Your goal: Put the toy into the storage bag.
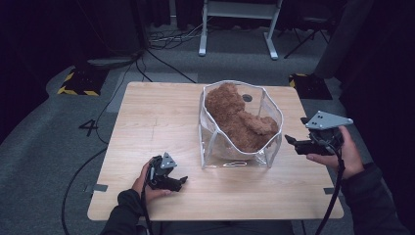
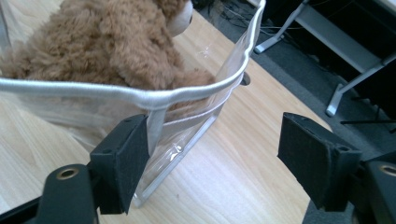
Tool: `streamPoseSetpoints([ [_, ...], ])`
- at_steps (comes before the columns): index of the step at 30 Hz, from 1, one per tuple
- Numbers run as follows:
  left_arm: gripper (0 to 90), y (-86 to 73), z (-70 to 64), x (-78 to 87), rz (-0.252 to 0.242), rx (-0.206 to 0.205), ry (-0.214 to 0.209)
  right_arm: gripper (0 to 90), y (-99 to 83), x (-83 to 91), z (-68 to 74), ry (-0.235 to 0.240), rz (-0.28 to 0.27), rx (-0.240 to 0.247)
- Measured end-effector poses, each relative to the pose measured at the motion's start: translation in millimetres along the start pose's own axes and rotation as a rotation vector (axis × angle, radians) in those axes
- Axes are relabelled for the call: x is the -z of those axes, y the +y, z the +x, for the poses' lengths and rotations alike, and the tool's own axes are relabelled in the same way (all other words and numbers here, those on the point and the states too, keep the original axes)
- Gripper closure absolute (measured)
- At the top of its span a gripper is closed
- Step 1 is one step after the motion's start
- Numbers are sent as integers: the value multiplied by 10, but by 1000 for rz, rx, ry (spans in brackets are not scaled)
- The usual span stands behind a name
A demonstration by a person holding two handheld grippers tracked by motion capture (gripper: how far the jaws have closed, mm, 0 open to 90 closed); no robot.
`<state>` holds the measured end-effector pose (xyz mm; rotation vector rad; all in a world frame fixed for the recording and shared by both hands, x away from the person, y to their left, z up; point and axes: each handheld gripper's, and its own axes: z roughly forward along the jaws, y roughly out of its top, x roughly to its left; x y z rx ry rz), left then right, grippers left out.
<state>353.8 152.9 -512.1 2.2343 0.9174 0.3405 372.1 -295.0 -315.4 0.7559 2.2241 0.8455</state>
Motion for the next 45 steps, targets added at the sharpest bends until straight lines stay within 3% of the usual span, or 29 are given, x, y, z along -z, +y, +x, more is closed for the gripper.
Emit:
streamPoseSetpoints([
  [22,145,0,-1,1,1,1,0,249,-472,-371,100,34,82,-9],
  [35,145,0,-1,1,1,1,0,246,-637,-494,161,50,114,-5],
  [42,145,0,0,1,1,1,0,237,-772,-590,205,60,143,-7],
  [45,145,0,0,1,1,0,0,231,-867,-654,238,60,184,-7],
])
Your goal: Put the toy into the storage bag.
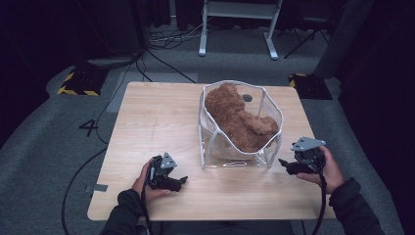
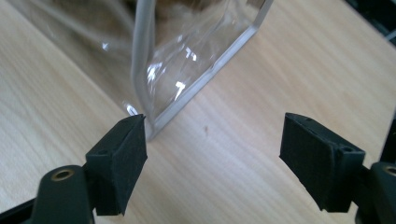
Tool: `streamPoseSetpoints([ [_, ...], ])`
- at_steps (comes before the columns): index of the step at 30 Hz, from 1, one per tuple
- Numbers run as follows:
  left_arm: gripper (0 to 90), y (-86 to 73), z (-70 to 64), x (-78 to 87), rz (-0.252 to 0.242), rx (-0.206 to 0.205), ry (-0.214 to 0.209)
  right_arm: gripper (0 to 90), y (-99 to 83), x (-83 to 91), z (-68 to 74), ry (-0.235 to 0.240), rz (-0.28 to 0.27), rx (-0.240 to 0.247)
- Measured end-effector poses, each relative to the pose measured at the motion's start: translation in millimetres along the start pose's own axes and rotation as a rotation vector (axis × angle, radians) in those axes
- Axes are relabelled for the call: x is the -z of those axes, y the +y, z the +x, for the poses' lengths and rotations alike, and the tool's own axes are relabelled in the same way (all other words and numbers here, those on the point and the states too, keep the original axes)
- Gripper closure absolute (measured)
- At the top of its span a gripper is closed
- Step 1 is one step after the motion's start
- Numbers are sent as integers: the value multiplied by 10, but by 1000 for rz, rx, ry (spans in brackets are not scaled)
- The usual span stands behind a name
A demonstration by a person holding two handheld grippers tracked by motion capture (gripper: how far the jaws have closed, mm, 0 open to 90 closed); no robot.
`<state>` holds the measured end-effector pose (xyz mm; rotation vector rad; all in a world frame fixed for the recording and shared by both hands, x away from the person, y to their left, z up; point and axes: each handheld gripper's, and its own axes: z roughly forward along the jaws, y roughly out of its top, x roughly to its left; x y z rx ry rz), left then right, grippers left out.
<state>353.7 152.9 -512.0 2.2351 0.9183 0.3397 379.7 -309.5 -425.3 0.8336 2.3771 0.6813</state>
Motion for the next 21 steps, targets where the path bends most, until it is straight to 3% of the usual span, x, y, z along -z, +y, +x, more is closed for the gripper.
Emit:
streamPoseSetpoints([
  [14,145,0,0,-1,-1,0,0,240,-384,-211,5,61,39,-38],
  [21,145,0,0,-1,-1,0,0,233,-549,-243,20,104,22,-76],
])
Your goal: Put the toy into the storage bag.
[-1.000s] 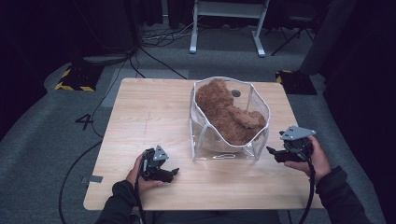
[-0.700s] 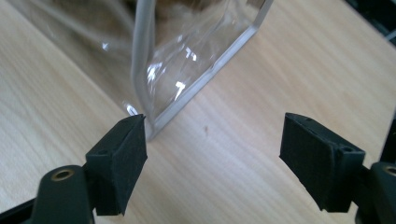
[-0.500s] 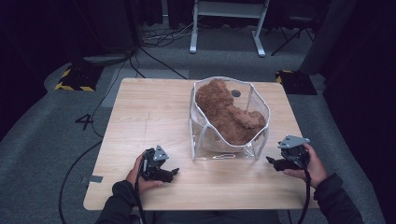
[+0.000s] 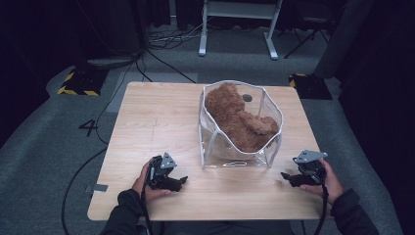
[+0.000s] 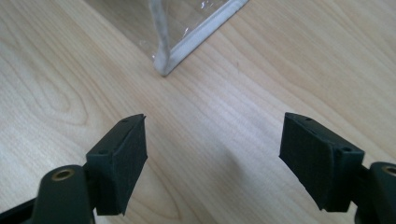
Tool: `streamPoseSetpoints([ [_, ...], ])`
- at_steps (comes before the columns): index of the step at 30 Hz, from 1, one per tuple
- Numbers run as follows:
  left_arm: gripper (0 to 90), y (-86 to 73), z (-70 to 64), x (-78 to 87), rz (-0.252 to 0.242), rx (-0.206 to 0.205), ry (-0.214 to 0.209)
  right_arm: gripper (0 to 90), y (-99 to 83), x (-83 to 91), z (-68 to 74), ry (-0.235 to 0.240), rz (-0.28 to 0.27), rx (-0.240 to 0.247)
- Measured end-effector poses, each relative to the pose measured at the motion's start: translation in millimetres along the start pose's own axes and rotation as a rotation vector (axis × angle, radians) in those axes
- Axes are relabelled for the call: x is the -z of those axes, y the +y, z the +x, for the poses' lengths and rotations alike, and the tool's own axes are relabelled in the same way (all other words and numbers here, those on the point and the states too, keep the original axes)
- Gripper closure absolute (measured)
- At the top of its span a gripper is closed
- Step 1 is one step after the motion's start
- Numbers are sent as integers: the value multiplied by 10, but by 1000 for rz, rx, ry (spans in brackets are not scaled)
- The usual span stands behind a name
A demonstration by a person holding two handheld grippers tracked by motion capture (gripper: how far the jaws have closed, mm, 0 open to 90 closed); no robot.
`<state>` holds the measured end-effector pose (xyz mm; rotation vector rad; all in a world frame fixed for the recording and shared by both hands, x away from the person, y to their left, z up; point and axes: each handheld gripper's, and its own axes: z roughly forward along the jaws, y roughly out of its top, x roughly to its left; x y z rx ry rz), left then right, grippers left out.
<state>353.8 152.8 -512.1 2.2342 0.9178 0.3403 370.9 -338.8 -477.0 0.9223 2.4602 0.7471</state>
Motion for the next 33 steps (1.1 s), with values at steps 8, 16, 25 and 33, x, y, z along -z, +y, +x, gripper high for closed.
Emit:
streamPoseSetpoints([
  [8,144,2,4,1,1,-6,3,233,-223,-41,-29,41,-19,-50],
  [16,145,8,5,-7,0,0,0,194,-430,-20,-83,77,-94,-102],
  [25,145,10,7,-10,-2,-4,0,158,-555,-37,-124,86,-159,-153],
  [33,145,9,6,-9,-1,-3,1,157,-556,-39,-127,89,-160,-152],
])
